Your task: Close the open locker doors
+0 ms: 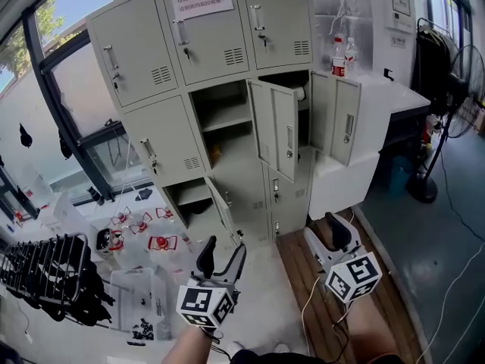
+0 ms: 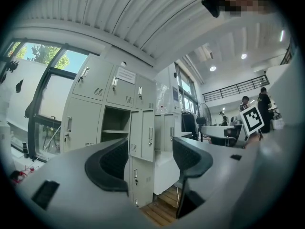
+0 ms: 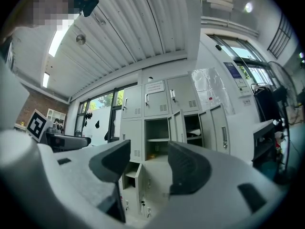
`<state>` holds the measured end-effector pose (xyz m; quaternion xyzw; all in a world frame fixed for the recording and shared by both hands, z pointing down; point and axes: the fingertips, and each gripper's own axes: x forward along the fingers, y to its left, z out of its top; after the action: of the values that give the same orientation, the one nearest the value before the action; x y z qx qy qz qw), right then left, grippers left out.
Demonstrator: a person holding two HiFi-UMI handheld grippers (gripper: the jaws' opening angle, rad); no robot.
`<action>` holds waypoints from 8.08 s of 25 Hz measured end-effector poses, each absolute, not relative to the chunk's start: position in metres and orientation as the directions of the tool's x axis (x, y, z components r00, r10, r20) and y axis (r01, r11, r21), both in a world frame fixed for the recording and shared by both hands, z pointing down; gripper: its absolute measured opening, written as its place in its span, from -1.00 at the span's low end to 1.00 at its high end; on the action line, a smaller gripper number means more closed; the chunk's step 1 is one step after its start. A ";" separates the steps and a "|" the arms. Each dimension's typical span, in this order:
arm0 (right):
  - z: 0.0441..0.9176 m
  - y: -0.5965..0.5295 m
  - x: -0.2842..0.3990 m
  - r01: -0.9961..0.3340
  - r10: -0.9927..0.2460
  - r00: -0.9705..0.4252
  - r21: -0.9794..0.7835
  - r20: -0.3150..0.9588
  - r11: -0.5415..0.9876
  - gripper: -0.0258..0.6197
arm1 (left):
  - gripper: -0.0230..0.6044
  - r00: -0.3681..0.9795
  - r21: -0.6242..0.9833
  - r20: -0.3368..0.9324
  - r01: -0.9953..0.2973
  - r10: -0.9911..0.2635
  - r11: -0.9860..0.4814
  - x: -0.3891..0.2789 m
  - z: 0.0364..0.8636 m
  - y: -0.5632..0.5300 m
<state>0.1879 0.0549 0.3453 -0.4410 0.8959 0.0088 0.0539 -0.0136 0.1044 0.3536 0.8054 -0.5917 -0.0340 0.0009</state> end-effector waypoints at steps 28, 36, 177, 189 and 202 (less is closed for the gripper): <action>0.322 -0.090 0.085 -0.917 -0.912 -0.382 -0.064 -0.149 0.395 -0.20 | -0.02 0.516 0.027 -0.094 -0.853 -0.851 -0.521 -0.138 0.332 -0.073; 0.322 -0.101 0.072 -0.934 -0.931 -0.335 -0.080 -0.147 0.348 -0.20 | -0.02 0.578 0.029 -0.095 -0.812 -0.811 -0.582 -0.147 0.332 -0.091; 0.313 -0.310 0.020 -0.413 -0.437 -0.872 -0.147 -0.222 0.899 -0.43 | -0.61 0.178 0.045 -0.020 -0.983 -0.984 -0.178 -0.076 0.363 -0.272; 0.319 -0.321 0.005 -0.364 -0.389 -0.901 -0.151 -0.194 0.919 -0.42 | -0.56 0.028 0.066 -0.006 -0.997 -1.000 -0.028 -0.114 0.361 -0.282; 0.326 -0.338 -0.009 -0.410 -0.439 -0.881 -0.177 -0.175 0.895 -0.43 | -0.62 -0.049 0.070 0.001 -0.996 -0.999 0.049 -0.159 0.358 -0.297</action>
<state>-0.0094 -0.3379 0.3257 -0.2193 0.9675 -0.0676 0.1059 -0.1591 -0.2968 0.3580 0.6891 -0.7238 -0.0249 0.0244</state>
